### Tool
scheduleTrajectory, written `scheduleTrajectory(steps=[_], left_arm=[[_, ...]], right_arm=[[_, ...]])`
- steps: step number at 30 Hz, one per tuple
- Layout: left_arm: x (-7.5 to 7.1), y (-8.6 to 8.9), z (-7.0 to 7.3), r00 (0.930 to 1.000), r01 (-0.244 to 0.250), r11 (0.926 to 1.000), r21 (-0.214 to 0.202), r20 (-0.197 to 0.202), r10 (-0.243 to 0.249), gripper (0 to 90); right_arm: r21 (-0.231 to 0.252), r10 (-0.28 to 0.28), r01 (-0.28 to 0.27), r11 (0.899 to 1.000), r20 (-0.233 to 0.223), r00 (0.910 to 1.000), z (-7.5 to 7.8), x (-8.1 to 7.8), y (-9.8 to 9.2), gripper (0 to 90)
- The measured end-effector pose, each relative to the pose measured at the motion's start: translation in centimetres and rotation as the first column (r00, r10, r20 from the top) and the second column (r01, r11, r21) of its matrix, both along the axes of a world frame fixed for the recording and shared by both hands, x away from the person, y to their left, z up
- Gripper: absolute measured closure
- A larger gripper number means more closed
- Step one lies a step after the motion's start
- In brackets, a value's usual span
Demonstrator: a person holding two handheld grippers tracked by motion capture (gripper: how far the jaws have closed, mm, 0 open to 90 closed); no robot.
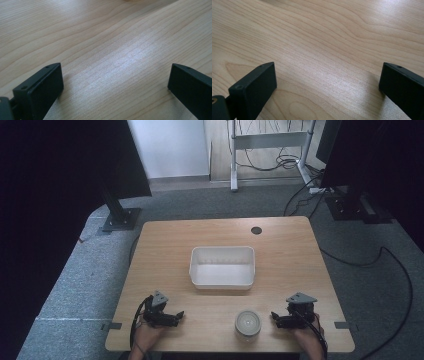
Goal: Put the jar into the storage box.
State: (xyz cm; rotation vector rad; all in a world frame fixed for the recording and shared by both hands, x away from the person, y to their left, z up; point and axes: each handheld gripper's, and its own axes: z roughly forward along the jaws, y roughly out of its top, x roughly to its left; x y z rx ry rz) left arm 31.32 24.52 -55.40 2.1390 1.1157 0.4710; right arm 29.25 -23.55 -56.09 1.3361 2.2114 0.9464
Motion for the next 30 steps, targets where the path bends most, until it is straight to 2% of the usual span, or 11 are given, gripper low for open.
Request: scheduleTrajectory(steps=[17,22,25,30], left_arm=[[-0.12,0.15,0.17,1.0000,-0.006,1.0000,0.004,0.001,0.006,4.0],[-0.25,0.35,0.29,1.0000,-0.007,0.9998,-0.020,-0.007,0.006,6.0],[-0.40,0.43,0.32,1.0000,-0.004,0.9998,-0.020,-0.008,0.004,6.2],[-0.60,0.43,0.51,1.0000,0.002,0.9996,-0.027,0.006,-0.002,6.9]], right_arm=[[0.002,-0.006,0.006,1.000,0.002,1.0000,0.01,-0.08,-0.03,1.7],[0.002,-0.006,0.006,1.000,0.002,1.0000,0.01,-0.08,-0.03,1.7],[0.002,-0.005,0.005,1.000,0.002,1.0000,0.01,-0.08,-0.03,1.7],[0.002,-0.005,0.005,1.000,0.002,1.0000,0.01,-0.08,-0.03,1.7]])
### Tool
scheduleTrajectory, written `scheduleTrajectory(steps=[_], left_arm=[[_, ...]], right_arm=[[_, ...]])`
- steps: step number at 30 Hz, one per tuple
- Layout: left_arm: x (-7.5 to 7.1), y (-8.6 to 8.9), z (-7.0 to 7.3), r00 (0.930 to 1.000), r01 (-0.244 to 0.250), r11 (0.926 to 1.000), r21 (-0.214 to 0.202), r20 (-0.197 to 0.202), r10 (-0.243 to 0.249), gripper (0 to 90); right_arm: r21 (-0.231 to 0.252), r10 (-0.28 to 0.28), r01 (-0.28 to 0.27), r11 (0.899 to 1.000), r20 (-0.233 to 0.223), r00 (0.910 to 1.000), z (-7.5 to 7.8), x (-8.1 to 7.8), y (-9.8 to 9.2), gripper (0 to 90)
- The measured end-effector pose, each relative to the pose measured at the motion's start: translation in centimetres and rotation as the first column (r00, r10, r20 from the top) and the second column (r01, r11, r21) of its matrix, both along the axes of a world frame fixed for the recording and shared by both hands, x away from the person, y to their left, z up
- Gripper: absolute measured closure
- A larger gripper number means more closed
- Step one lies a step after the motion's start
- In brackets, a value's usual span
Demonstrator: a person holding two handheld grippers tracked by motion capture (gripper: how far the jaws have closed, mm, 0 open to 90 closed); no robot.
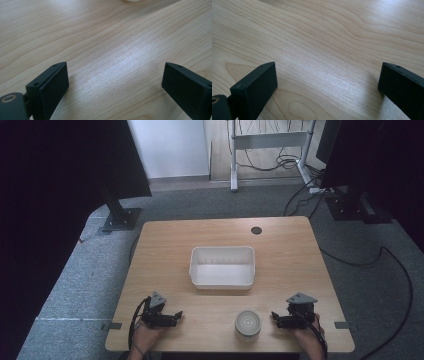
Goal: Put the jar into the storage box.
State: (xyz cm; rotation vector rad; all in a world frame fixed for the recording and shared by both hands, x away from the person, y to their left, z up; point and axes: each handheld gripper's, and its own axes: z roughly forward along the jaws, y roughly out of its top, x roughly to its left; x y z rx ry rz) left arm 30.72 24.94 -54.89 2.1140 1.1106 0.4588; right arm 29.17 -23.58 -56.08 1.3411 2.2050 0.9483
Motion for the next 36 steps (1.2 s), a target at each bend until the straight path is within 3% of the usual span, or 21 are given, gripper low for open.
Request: scheduleTrajectory(steps=[19,36], left_arm=[[-1.3,-0.8,0.9,0.9977,0.061,0.9981,-0.007,0.030,-0.061,7.8],[-2.6,-2.5,1.9,0.9880,0.144,0.9893,-0.023,0.060,-0.142,8.3]], right_arm=[[0.000,0.000,0.000,1.000,0.001,1.0000,0.0,-0.1,0.0,2.3],[0.001,-0.001,0.001,1.000,0.001,1.0000,0.0,-0.1,0.0,2.5]])
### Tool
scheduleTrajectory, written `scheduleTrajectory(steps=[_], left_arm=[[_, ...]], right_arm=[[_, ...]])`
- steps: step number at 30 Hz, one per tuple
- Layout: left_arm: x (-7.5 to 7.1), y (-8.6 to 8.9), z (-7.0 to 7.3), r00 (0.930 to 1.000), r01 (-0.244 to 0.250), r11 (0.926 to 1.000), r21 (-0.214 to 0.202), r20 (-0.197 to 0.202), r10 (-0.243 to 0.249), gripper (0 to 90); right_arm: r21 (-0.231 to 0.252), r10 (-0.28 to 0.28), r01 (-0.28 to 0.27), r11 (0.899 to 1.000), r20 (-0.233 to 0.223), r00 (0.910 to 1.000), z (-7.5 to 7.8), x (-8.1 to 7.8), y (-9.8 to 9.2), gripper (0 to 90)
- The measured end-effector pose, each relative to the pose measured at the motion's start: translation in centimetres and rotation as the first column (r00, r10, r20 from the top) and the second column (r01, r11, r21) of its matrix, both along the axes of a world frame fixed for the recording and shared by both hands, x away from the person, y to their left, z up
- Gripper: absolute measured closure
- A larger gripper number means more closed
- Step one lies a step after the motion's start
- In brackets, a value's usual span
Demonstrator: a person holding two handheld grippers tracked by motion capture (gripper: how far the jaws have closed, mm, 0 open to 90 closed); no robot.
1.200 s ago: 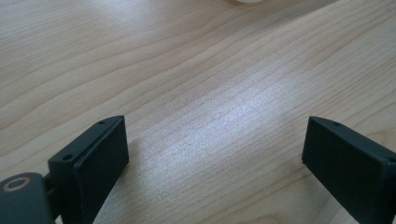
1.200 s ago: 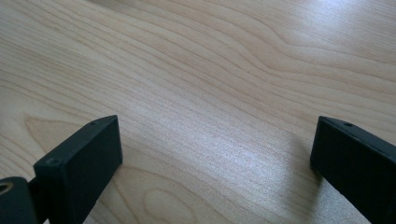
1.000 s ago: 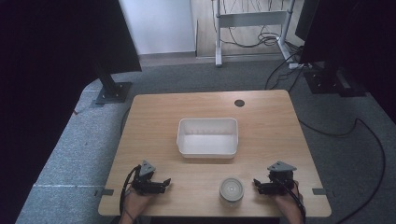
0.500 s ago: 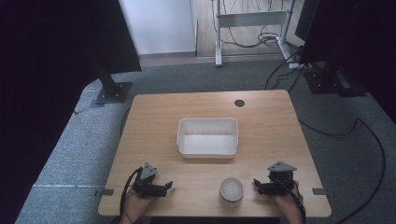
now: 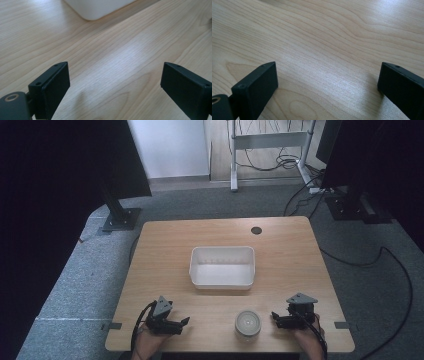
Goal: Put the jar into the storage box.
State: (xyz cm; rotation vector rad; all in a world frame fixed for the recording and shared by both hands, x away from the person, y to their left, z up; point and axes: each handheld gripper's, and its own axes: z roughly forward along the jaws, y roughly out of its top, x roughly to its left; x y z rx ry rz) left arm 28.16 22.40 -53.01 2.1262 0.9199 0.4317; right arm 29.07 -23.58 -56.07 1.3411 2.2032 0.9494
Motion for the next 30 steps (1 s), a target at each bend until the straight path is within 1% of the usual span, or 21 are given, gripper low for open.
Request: scheduleTrajectory(steps=[8,15,16,24,30], left_arm=[[-0.4,-1.1,0.3,0.9988,0.048,0.9987,-0.016,0.006,-0.048,8.5],[-0.8,-2.2,0.5,0.9956,0.093,0.9954,-0.023,0.015,-0.092,8.6],[-0.8,-2.2,0.5,0.9956,0.093,0.9954,-0.023,0.015,-0.092,8.6],[-1.2,-3.9,0.9,0.9894,0.144,0.9892,-0.027,0.022,-0.143,8.6],[-1.5,-5.1,1.0,0.9829,0.183,0.9827,-0.030,0.025,-0.182,8.6]], right_arm=[[0.000,0.000,0.000,1.000,0.001,1.0000,0.0,0.0,0.0,2.5],[0.000,0.000,0.000,1.000,0.000,1.0000,0.0,0.0,0.0,2.6],[0.000,0.000,0.000,1.000,0.000,1.0000,0.0,0.0,0.0,2.5],[0.000,0.000,0.000,1.000,0.001,1.0000,0.0,0.0,0.0,2.5],[0.000,0.000,0.000,1.000,0.001,1.0000,0.0,0.0,0.0,2.5]])
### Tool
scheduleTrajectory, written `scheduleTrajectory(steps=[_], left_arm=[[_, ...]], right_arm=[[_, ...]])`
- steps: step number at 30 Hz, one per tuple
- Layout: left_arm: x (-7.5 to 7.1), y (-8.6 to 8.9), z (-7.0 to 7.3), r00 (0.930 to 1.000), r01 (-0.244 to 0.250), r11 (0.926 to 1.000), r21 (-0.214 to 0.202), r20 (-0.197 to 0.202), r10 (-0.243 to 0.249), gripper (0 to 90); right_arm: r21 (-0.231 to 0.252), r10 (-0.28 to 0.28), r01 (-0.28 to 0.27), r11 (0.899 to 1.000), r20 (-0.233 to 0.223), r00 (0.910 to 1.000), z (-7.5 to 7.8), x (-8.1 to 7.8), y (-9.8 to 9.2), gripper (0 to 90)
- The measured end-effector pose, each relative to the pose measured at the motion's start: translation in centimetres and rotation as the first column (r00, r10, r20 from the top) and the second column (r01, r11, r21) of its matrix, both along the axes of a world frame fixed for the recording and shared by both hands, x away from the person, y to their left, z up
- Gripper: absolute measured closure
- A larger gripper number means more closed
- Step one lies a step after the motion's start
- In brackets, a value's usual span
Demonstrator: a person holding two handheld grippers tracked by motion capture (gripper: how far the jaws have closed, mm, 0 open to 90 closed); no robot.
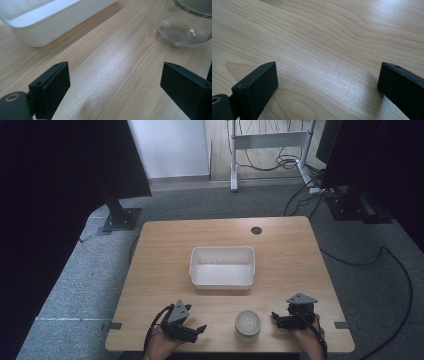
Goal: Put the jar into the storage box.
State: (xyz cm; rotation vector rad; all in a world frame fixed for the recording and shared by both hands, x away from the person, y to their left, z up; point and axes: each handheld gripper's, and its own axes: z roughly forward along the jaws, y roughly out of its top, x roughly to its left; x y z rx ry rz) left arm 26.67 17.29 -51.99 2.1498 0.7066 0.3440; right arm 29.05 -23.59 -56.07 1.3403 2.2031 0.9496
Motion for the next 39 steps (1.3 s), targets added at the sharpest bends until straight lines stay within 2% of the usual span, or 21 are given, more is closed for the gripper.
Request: scheduleTrajectory(steps=[12,20,27,39], left_arm=[[-0.4,-2.2,0.1,0.9963,0.086,0.9963,0.007,0.000,-0.086,8.4],[-0.6,-3.7,0.2,0.9901,0.140,0.9900,0.013,0.004,-0.140,8.0],[-0.6,-5.5,0.2,0.9813,0.192,0.9813,0.012,0.007,-0.192,7.8],[-0.3,-7.5,0.2,0.9711,0.238,0.9712,0.000,0.007,-0.238,6.8]], right_arm=[[0.000,0.000,0.000,1.000,0.000,1.0000,0.0,0.0,0.0,2.5],[0.000,0.000,0.000,1.000,0.000,1.0000,0.0,0.0,0.0,2.6],[0.000,0.002,-0.002,1.000,0.000,1.0000,0.0,0.0,0.0,2.6],[0.000,0.005,-0.005,1.000,0.000,1.0000,0.0,0.0,0.0,2.6]])
